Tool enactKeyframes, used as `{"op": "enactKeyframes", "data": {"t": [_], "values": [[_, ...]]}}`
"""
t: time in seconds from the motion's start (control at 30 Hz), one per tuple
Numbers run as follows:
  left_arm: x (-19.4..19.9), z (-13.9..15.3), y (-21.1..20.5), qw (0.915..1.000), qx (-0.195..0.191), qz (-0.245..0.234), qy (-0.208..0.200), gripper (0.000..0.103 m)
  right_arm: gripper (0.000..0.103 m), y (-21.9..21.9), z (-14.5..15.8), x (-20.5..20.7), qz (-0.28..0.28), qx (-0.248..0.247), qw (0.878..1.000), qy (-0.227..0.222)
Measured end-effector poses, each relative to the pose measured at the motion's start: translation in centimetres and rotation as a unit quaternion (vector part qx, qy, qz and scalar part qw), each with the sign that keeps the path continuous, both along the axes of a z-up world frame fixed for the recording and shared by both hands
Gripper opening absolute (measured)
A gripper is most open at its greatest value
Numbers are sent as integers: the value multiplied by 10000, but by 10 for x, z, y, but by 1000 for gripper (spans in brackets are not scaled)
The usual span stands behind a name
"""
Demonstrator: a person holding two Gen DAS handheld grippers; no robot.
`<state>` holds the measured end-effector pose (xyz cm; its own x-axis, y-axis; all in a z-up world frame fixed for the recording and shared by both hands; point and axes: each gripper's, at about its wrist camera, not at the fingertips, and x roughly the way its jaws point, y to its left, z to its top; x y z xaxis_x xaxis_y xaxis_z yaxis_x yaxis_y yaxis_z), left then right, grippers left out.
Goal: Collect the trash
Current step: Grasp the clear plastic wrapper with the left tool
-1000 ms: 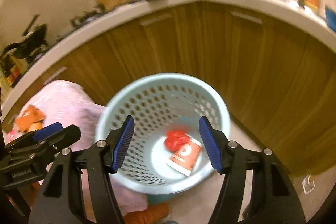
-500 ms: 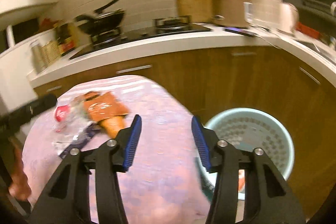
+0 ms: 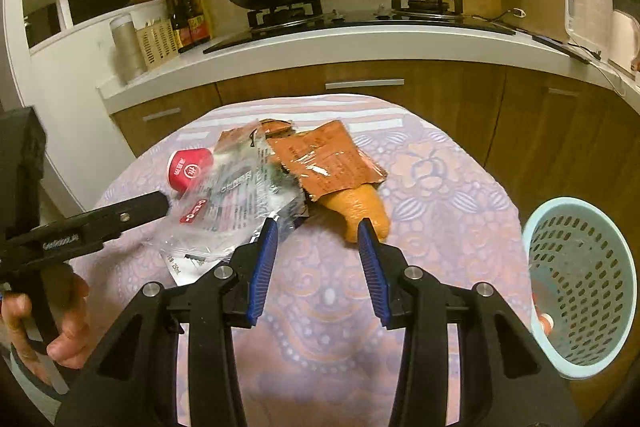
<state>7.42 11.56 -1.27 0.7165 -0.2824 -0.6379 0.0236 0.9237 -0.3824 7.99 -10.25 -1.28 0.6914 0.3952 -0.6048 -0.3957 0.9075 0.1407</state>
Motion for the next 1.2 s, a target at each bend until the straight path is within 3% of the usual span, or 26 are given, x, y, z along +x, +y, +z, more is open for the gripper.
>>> {"op": "enactKeyframes", "data": {"t": [0.13,0.23,0.33,0.4,0.47,0.5,0.7,1.0,1.07,1.13,1.2], "values": [[21,-9,-7,9996,-65,-86,268,79,38,-3,-1,4,-51,-16,10000,5],[34,-19,-11,9989,-85,-138,444,69,38,-4,-4,6,-67,-36,10000,51],[38,-22,-17,9987,20,-126,498,56,38,-3,-8,6,-39,-87,9999,68],[41,-24,-19,9984,103,-140,542,40,38,-3,-8,6,-18,-86,9999,69],[41,-23,-20,9985,85,-147,515,34,38,-3,-8,6,3,-79,10000,60],[40,-22,-20,9986,89,-135,495,26,38,-2,-8,6,12,-79,10000,55],[25,-11,-12,9997,84,-38,228,5,38,5,-12,2,86,-31,9999,125],[-12,9,25,9992,-121,300,-234,1,38,44,-18,-21,186,32,9995,247],[-23,14,40,9983,-157,444,-346,1,42,57,-20,-25,209,26,9994,291],[-33,17,61,9968,-164,661,-424,1,53,74,-23,-29,231,-34,9991,355],[-40,17,78,9954,-224,803,-467,1,53,90,-25,-32,263,-146,9989,350]]}}
